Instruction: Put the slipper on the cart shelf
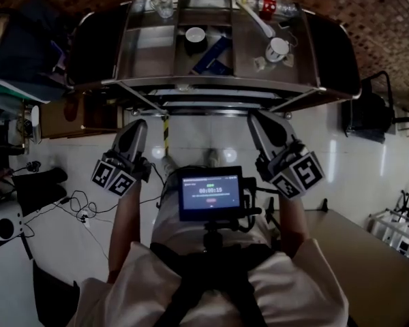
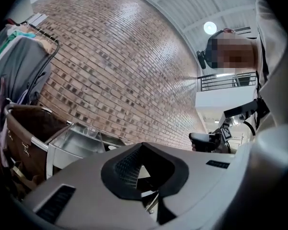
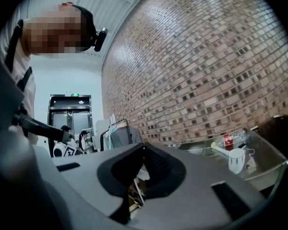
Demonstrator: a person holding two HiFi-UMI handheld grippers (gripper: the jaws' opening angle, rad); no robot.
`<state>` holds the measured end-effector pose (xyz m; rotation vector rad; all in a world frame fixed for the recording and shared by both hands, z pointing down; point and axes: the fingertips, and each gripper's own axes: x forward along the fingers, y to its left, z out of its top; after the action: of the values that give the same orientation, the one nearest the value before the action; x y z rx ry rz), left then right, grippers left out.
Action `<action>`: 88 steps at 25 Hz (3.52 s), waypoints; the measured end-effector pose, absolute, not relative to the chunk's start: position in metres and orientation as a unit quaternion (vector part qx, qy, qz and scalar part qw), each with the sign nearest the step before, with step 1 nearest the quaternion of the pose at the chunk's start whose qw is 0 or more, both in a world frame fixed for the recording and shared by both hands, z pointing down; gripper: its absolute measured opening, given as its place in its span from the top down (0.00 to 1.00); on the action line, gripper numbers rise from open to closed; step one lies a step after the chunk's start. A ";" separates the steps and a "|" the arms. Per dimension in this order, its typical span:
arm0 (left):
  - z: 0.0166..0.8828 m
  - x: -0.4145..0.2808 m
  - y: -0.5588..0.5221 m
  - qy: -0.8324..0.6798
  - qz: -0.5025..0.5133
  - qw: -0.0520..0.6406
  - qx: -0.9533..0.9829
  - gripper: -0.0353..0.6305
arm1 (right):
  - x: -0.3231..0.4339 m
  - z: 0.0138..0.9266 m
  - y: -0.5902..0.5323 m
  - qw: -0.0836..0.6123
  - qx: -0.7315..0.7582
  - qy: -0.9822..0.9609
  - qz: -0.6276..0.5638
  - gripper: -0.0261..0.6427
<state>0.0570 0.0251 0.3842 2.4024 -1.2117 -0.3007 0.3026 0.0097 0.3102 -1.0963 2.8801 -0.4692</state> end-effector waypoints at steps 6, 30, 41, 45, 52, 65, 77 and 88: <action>0.409 0.057 0.022 -0.432 -0.090 0.257 0.860 0.94 | 0.297 0.345 0.020 0.002 -0.381 0.910 -0.165 0.94; 0.471 0.006 0.022 -0.409 0.046 0.245 0.878 0.94 | 0.219 0.411 0.024 -0.042 -0.438 0.872 -0.213 0.94; 0.480 0.015 0.022 -0.414 0.046 0.264 0.870 0.94 | 0.228 0.422 0.023 -0.051 -0.444 0.865 -0.227 0.94; 0.484 0.026 0.023 -0.418 0.054 0.265 0.867 0.94 | 0.234 0.421 0.021 -0.047 -0.445 0.866 -0.225 0.94; 0.481 0.024 0.020 -0.420 0.072 0.264 0.866 0.94 | 0.234 0.417 0.020 -0.056 -0.454 0.862 -0.218 0.94; 0.488 0.018 0.015 -0.467 0.084 0.283 0.834 0.94 | 0.252 0.436 0.016 -0.056 -0.447 0.865 -0.223 0.94; 0.487 0.012 0.019 -0.474 0.078 0.279 0.831 0.94 | 0.231 0.443 0.006 -0.063 -0.424 0.874 -0.227 0.94; 0.492 0.004 0.023 -0.474 0.074 0.285 0.830 0.94 | 0.214 0.466 -0.003 -0.097 -0.414 0.872 -0.242 0.94</action>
<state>0.0035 0.0231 0.4925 2.2190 -1.2670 0.1966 0.2138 -0.0029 0.4655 -1.3876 2.9233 -0.8105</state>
